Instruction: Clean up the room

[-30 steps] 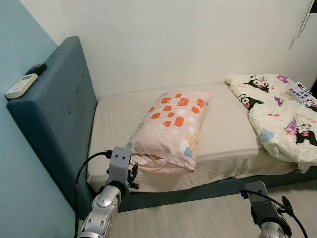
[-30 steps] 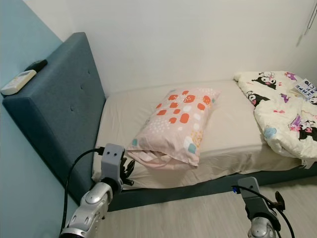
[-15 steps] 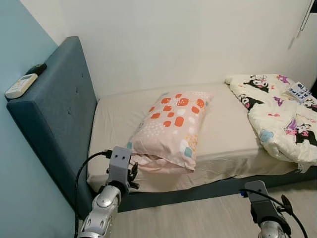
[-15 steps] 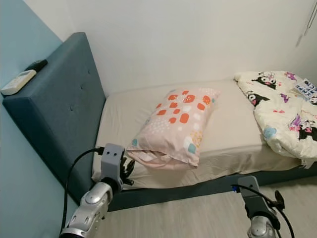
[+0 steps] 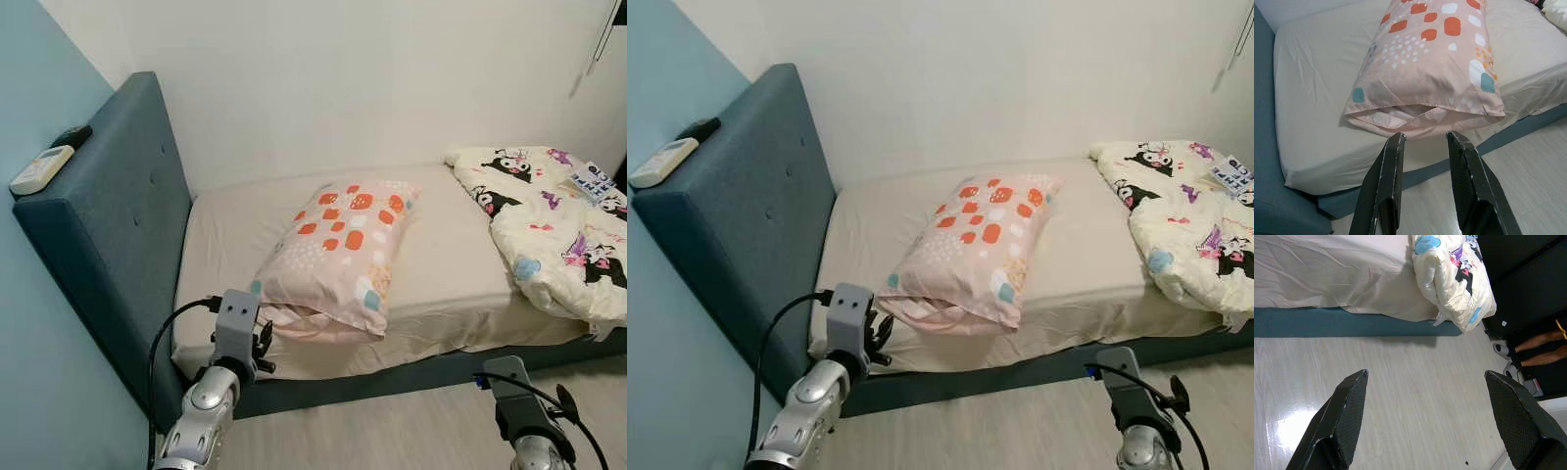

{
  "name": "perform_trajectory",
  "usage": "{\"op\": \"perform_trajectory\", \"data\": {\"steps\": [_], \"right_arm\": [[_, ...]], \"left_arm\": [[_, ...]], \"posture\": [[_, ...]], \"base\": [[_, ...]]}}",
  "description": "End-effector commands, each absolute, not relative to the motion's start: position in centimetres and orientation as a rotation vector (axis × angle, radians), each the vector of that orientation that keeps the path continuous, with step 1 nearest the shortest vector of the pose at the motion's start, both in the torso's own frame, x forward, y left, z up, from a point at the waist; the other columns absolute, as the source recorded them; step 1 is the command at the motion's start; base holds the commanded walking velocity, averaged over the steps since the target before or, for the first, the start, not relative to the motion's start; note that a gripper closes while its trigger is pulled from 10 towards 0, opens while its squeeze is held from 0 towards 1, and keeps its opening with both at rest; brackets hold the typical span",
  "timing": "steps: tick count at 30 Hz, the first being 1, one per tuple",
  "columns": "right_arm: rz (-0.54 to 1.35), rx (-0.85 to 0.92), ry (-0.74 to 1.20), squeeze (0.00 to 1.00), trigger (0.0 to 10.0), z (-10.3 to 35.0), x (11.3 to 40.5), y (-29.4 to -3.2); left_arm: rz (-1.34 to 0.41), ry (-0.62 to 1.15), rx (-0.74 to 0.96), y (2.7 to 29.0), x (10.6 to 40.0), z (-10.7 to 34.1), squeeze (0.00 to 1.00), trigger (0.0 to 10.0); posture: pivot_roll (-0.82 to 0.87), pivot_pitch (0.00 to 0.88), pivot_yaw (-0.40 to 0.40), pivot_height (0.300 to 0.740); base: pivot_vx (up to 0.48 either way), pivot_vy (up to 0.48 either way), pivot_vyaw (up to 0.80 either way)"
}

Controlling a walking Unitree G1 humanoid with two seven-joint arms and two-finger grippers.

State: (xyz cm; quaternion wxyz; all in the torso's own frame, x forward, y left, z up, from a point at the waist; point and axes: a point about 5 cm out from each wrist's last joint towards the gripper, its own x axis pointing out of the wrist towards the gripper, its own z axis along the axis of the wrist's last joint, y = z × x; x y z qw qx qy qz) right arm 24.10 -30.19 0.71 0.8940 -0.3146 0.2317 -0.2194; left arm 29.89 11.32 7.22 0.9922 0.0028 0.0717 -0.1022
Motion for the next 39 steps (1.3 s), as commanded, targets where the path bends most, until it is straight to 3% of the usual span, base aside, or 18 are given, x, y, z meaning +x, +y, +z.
{"op": "perform_trajectory", "data": {"steps": [1, 39], "right_arm": [[-0.456, -0.651, 0.483, 0.0, 10.0, 0.66, 24.07, -30.25], [-0.456, -0.651, 0.487, 0.0, 10.0, 0.68, 24.12, -30.38]], "left_arm": [[-0.197, 0.169, 0.008, 11.63, 29.66, 6.6, 0.0, 10.0], [-0.202, 0.168, 0.007, 11.44, 29.63, 6.53, 0.0, 10.0]], "posture": [[-0.04, 0.024, 0.009, 0.74], [-0.04, 0.014, 0.004, 0.74]], "base": [[0.0, 0.0, 0.0], [0.0, 0.0, 0.0]]}}
